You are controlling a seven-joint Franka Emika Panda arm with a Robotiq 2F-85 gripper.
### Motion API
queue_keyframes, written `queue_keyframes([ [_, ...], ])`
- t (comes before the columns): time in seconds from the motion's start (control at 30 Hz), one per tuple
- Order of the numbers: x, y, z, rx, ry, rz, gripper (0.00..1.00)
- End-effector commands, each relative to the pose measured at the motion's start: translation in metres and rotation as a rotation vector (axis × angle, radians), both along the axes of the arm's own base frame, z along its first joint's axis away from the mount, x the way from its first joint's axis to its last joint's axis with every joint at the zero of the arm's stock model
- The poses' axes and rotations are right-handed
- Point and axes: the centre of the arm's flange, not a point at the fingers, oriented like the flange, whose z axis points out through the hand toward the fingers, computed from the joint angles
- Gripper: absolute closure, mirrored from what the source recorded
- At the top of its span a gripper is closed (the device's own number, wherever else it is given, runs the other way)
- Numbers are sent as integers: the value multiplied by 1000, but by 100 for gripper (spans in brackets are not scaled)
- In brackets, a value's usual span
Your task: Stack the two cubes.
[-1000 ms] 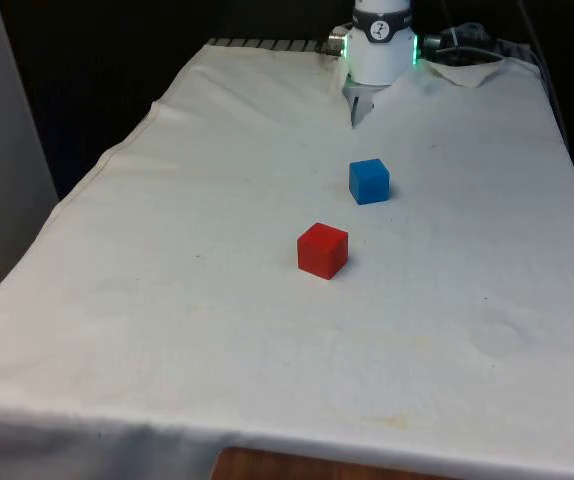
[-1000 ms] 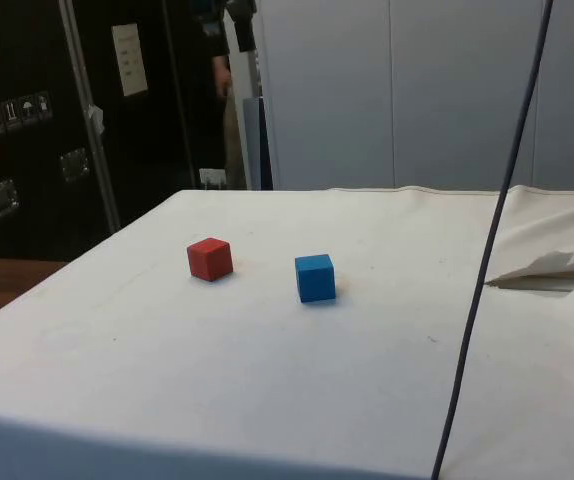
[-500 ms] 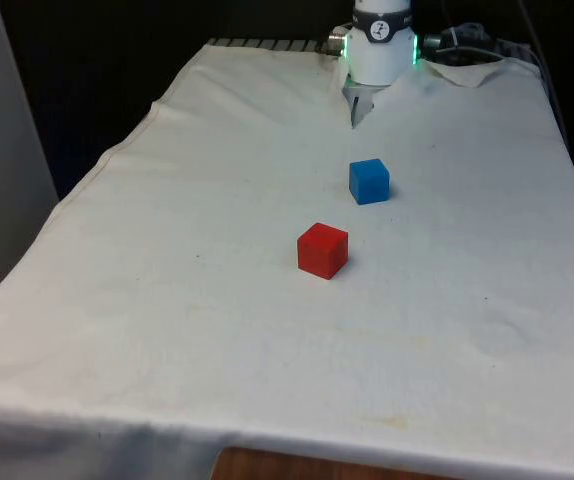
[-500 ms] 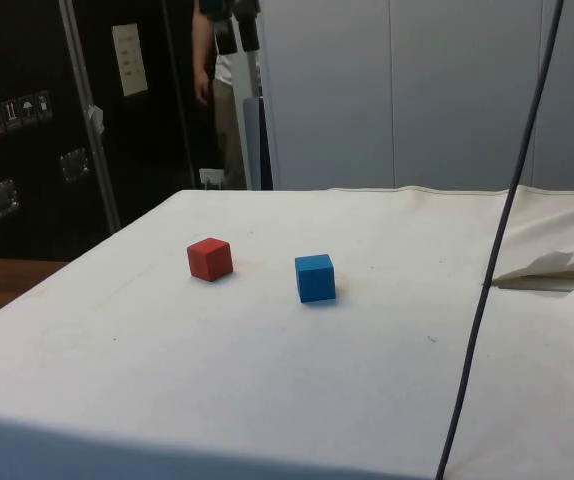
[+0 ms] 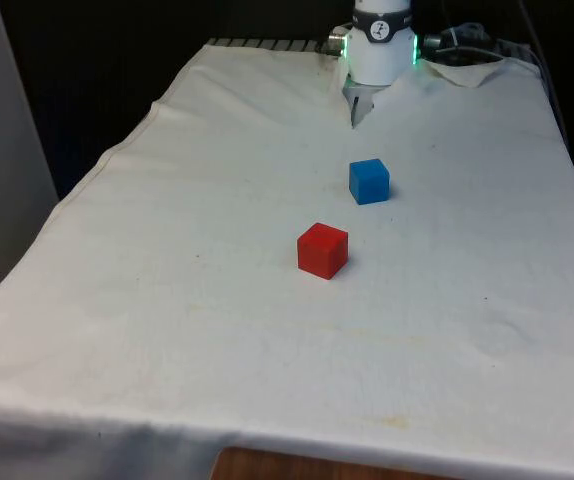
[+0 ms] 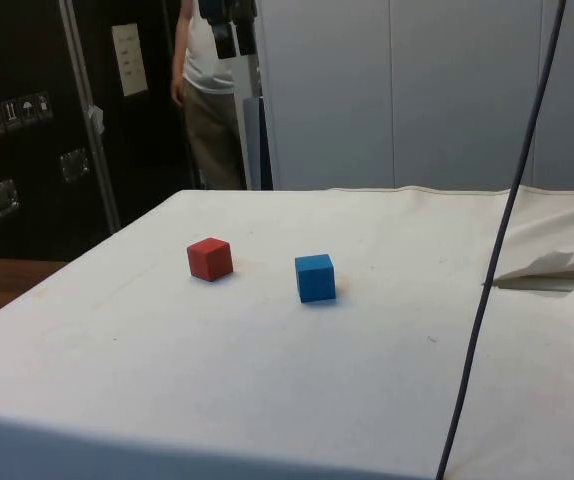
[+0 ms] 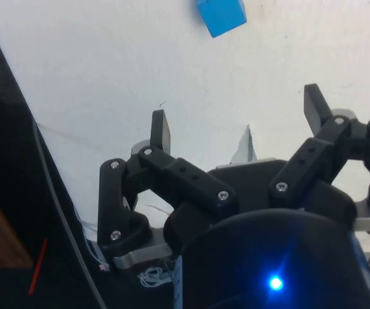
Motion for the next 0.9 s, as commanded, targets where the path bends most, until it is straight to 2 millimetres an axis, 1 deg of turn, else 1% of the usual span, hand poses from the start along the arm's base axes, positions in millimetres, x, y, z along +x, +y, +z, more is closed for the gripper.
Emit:
queue_keyframes([
  [0.0,0,0,0,2,-2,0,0],
  [0.2,0,3,-1,0,-1,-4,0],
  [0.37,4,4,-7,-2,4,-44,0],
  [0.4,2,4,-6,-4,7,-31,0],
  [0.87,8,7,-24,-9,14,-147,0],
])
